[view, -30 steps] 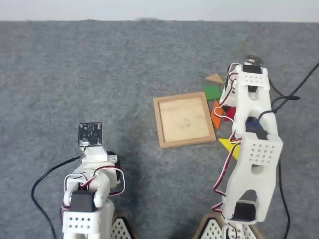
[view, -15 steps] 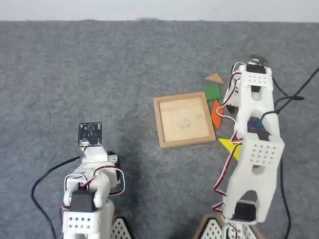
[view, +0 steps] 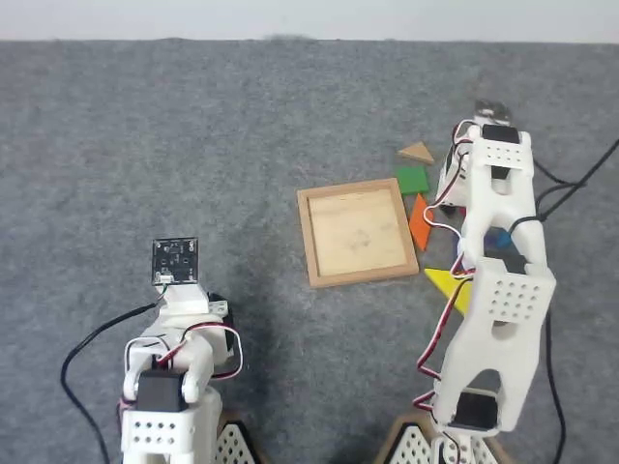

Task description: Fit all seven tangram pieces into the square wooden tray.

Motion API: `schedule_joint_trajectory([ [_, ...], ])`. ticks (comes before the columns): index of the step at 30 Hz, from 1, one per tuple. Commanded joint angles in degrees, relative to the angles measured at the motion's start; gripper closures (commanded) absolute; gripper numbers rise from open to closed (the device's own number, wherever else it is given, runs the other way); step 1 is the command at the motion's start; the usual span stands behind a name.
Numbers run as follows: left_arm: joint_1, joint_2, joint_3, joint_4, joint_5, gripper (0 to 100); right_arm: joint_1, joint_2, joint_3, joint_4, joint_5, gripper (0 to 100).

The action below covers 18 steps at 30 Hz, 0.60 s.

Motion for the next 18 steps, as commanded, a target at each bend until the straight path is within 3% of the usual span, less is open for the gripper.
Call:
schedule_joint_trajectory([
  [1, -0.4, -1.1, -0.7, 0.1, -0.6, 99, -0.5, -4.4, -2.2, -4.5, 6.9, 82.9],
  [11, -0.4, -1.1, -0.7, 0.1, -0.6, 99, -0.4, -4.3, -2.2, -7.4, 15.6, 83.5],
  [16, -0.4, -1.1, -0.7, 0.1, -0.6, 99, -0.4, -4.9, -2.2, -7.3, 16.1, 99.0],
  [18, -0.4, -1.1, -0.7, 0.1, -0.6, 99, -0.5, -6.0, -2.2, -5.8, 16.0, 98.3],
])
